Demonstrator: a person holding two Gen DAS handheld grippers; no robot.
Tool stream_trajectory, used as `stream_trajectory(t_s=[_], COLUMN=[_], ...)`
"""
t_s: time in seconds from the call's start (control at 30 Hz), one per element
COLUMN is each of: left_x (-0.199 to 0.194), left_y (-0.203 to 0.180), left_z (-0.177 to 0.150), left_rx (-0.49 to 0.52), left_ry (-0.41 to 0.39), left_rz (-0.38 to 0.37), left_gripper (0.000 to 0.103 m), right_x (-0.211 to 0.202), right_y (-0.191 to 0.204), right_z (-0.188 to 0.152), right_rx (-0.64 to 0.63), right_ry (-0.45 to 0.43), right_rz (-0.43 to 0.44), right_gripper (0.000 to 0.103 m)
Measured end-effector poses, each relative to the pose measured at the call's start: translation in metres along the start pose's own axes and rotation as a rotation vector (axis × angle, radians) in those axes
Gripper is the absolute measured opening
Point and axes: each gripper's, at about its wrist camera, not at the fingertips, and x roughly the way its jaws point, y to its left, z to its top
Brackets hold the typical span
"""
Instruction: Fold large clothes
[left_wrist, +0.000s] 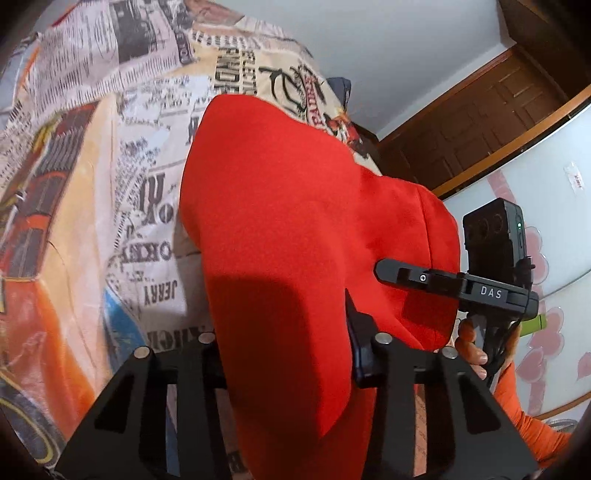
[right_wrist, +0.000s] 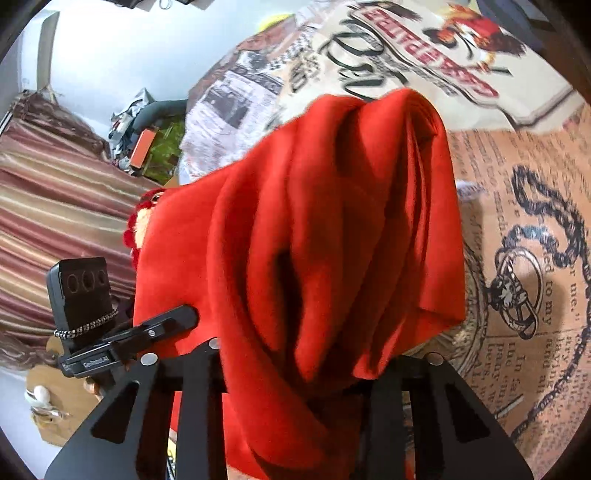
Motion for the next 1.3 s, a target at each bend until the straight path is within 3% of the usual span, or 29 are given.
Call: stream_trajectory(t_s=[0.33, 0.57, 0.9, 1.07, 1.17, 1.3], left_x=[-0.08, -0.129, -0.134, -0.106, -0.081, -0.094], left_y=[0.006, 0.05, 0.148, 0.195, 0.224, 0.236], left_z=[0.013, 0.016, 0.043, 0.045, 0.039, 0.025], left_rx=[0.046, 0.043, -0.02, -0.078, -0.09, -0.109], left_ry=[-0.13, -0.197, -0.177, -0.136, -0.068, -0.113], left_rz=[0.023, 0.059, 0.162, 0.319, 0.435, 0.422], left_gripper=[0.04, 0.04, 0.04, 0.041, 0.053, 0.07], right_x=[0.003, 0.053, 0.164, 0.231, 0.252, 0.24], right_y=[0.075, 0.128, 0.163, 0.152, 0.145, 0.142], right_z=[0.019, 0.04, 0.071, 0.078, 0.076, 0.067], right_rx=[-0.135, -0.218, -0.23, -0.208, -0.214, -0.268], right_ry=[-0.075, -0.048, -0.005, 0.057, 0.1, 0.087], right_rz=[0.01, -0.008, -0.039, -0.135, -0.204, -0.245], right_gripper=[0.026, 0.026, 0.026, 0.026, 0.033, 0.043])
